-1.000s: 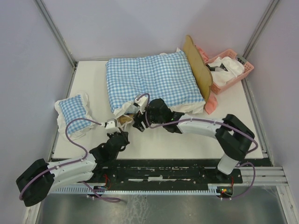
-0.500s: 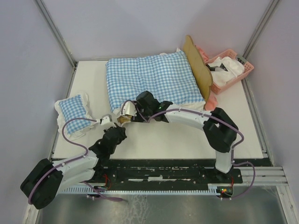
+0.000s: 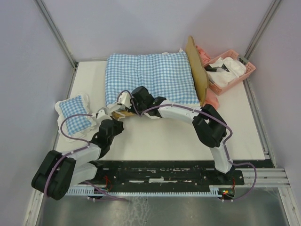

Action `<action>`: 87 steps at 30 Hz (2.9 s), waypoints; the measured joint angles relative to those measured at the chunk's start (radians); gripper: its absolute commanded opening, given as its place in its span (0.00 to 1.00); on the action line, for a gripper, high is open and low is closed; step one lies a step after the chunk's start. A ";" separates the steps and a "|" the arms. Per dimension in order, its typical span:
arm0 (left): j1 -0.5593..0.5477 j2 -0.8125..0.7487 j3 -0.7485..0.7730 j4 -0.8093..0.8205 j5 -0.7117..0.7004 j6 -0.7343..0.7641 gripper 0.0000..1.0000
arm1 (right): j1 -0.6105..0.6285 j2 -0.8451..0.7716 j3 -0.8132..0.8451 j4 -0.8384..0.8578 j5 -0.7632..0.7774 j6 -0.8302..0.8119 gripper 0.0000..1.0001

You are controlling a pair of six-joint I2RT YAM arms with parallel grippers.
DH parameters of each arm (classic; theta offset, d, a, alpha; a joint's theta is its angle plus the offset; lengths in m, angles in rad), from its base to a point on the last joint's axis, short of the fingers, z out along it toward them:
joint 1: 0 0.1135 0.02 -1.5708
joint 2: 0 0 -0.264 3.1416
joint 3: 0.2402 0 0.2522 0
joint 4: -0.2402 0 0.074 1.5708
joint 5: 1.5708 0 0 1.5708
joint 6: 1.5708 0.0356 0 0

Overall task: Set up the pet bed
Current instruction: Tie the ropes to the bed frame.

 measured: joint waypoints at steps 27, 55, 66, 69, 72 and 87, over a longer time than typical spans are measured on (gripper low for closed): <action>-0.173 -0.208 -0.105 -0.085 -0.116 -0.035 0.03 | -0.021 0.030 -0.036 0.241 -0.049 0.335 0.24; -0.174 -0.257 -0.101 -0.237 -0.151 -0.140 0.03 | -0.069 -0.253 -0.240 0.169 -0.145 0.209 0.61; -0.040 -0.205 0.175 -0.356 0.059 -0.114 0.03 | -0.057 -0.453 -0.702 0.409 -0.301 -0.127 0.58; -0.013 -0.148 0.249 -0.403 0.106 -0.114 0.03 | -0.024 -0.438 -0.811 0.520 -0.295 -0.249 0.59; -0.004 -0.129 0.276 -0.439 0.140 -0.114 0.03 | 0.051 -0.372 -0.825 0.628 -0.230 -0.387 0.59; 0.067 -0.142 0.314 -0.539 0.188 -0.125 0.03 | 0.222 0.014 -0.656 1.179 0.029 -0.462 0.48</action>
